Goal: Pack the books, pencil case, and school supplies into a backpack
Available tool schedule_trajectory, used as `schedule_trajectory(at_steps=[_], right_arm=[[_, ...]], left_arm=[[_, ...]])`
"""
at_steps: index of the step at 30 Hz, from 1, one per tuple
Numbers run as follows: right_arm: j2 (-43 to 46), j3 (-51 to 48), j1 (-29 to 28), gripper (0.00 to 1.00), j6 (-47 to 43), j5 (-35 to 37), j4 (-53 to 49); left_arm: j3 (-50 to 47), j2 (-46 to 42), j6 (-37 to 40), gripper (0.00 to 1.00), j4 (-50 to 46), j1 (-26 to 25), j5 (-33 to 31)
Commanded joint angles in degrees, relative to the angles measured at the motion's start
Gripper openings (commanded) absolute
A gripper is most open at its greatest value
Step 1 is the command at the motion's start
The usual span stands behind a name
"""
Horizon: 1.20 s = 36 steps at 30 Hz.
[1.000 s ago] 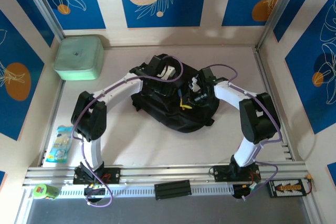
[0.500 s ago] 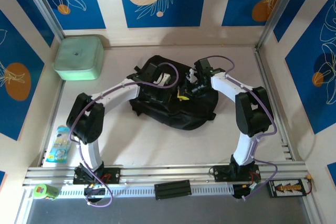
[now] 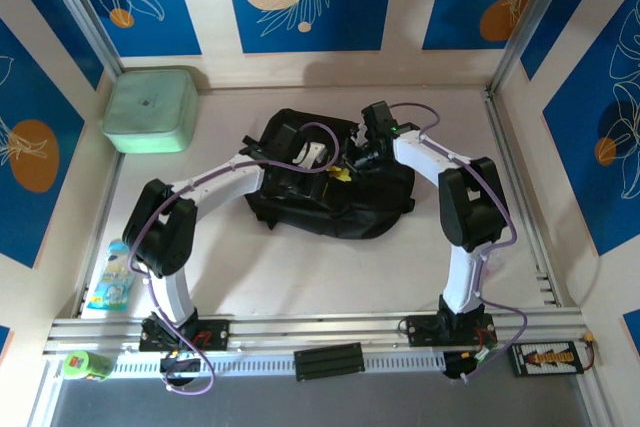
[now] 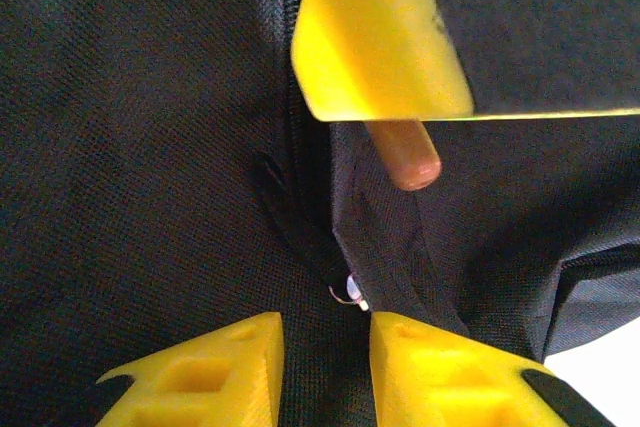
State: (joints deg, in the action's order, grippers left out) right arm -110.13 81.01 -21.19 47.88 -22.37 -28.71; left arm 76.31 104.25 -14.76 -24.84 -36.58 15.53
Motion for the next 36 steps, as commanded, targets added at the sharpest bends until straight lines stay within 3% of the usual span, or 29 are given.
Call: schedule_trajectory(at_steps=[1,3,8,20,26,31,36], right_arm=[[2.5,-0.2,0.5,0.4,-0.6,5.6,-3.2],[4.2,-1.6,1.1,0.42,-1.0,5.4,-2.7],[5.3,-1.7,1.3,0.35,-3.1,6.3,-4.0],[-1.0,2.5,-0.6,0.38,-8.7,8.7,-7.6],[0.1,1.9,-0.7,0.37,-8.6,18.0,-10.8],[-0.2,1.6,-0.9,0.33,-9.9,21.2,-12.2],[-1.9,1.7,-1.9,0.32,-11.8,18.6,-9.3]], left_arm=[[-1.0,-1.7,-1.2,0.29,-2.1,0.5,0.0],[-1.6,-2.4,-1.6,0.29,-1.7,0.8,0.3],[-1.7,-2.8,-2.7,0.29,-0.8,1.1,1.5],[0.3,-4.4,-2.9,0.29,-2.6,1.3,-0.3],[-0.2,-4.8,-3.1,0.3,-3.2,1.8,-1.3],[-1.0,-4.6,-3.8,0.3,-3.3,2.6,-2.4],[-1.8,-5.0,-4.3,0.3,-2.7,2.9,-1.3]])
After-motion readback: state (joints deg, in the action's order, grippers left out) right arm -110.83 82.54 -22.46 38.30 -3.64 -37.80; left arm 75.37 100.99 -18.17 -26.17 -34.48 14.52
